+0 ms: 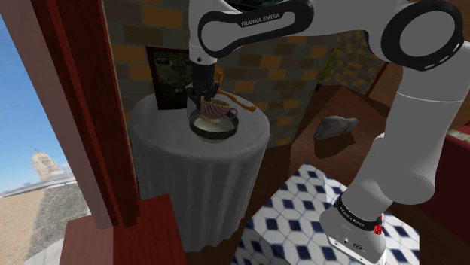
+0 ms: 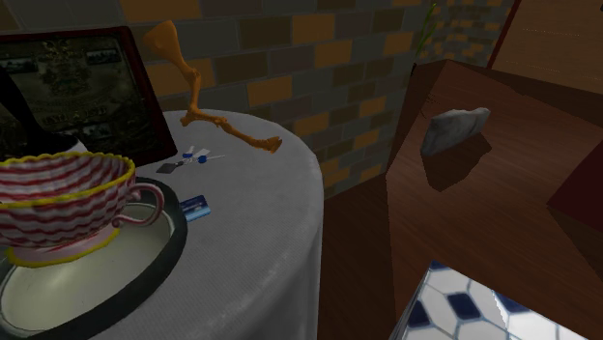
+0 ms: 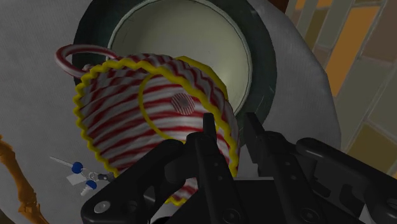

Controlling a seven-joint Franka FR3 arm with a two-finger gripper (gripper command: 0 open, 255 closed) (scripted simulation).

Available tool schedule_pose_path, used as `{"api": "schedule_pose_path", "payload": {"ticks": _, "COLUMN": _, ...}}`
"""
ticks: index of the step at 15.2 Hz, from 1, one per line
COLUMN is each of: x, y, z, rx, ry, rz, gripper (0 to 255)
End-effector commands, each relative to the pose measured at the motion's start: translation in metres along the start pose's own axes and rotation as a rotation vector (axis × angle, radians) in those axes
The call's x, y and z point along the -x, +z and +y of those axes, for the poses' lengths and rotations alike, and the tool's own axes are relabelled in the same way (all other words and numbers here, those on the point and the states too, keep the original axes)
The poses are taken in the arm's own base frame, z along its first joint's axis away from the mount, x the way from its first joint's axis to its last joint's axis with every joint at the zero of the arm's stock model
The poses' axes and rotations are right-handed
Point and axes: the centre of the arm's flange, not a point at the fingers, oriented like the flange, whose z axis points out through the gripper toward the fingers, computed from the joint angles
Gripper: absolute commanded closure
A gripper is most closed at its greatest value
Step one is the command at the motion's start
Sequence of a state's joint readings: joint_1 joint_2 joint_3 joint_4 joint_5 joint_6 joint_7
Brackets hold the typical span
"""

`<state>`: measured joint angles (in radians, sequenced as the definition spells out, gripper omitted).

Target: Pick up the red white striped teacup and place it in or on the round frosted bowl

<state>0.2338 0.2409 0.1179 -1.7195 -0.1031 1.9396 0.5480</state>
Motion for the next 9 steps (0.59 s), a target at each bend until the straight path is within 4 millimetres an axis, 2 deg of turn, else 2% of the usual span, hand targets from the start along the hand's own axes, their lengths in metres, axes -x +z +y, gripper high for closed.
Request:
{"api": "schedule_pose_path", "payload": {"ticks": 1, "x": 0.000, "y": 0.000, "z": 0.000, "rx": 0.000, "ry": 0.000, "rz": 0.001, "gripper": 0}}
{"api": "schedule_pose_path", "payload": {"ticks": 6, "x": 0.000, "y": 0.000, "z": 0.000, "rx": 0.000, "ry": 0.000, "rz": 0.001, "gripper": 0}}
{"api": "schedule_pose_path", "payload": {"ticks": 9, "x": 0.000, "y": -0.040, "z": 0.000, "rx": 0.000, "ry": 0.000, "rz": 0.001, "gripper": 0}}
